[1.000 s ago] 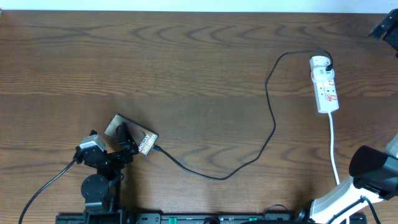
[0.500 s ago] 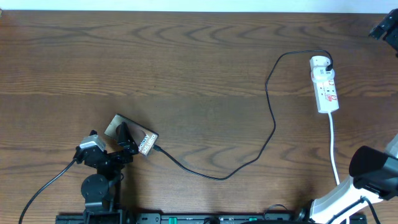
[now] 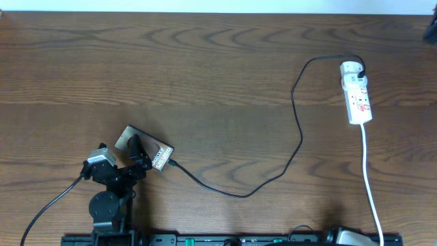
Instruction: Plug charger to phone and switch on socket
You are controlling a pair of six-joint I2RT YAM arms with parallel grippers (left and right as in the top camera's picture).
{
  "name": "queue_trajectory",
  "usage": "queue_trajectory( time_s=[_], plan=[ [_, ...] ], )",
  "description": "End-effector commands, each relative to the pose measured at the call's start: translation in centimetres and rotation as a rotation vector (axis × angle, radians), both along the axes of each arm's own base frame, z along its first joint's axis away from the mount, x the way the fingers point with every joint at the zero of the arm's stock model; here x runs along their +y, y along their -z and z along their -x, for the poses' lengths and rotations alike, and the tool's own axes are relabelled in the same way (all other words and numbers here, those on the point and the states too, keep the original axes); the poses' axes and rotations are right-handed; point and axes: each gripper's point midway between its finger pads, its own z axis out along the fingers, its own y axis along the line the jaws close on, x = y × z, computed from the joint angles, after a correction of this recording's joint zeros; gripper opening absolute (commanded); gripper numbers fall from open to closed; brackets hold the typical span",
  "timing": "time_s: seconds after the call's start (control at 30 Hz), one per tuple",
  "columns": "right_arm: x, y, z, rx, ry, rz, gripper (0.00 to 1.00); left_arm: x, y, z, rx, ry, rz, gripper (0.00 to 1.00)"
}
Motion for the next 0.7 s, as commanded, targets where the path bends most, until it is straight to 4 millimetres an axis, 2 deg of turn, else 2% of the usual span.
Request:
queue_trajectory(
  time_s=[0.0, 0.07, 0.2, 0.4, 0.67],
  plan=[
    [2.7, 1.4, 1.1, -0.028, -0.098, 0.146, 0.99, 0.4, 1.6, 0.2, 0.058, -0.018, -0.022, 0.91],
    [3.8, 2.3, 2.0, -0.07, -0.13, 0.181, 0.99, 0.4, 1.7, 0.2, 0.058, -0.018, -0.022, 0.91],
    [4.7, 6.2, 3.8, -0.117, -0.149, 0.178, 0.99, 0.4, 1.6, 0.2, 0.058, -0.018, -0.022, 0.91],
    [4.8, 12.8, 5.7, -0.18, -0.136, 0.188, 0.99, 0.4, 1.7, 0.2, 0.058, -0.018, -0.022, 0.91],
    [5.1, 19.6, 7.3, -0.259, -0.132, 0.205, 0.99, 0.4, 1.6, 0.2, 0.058, -0.018, -0.022, 0.91]
  ],
)
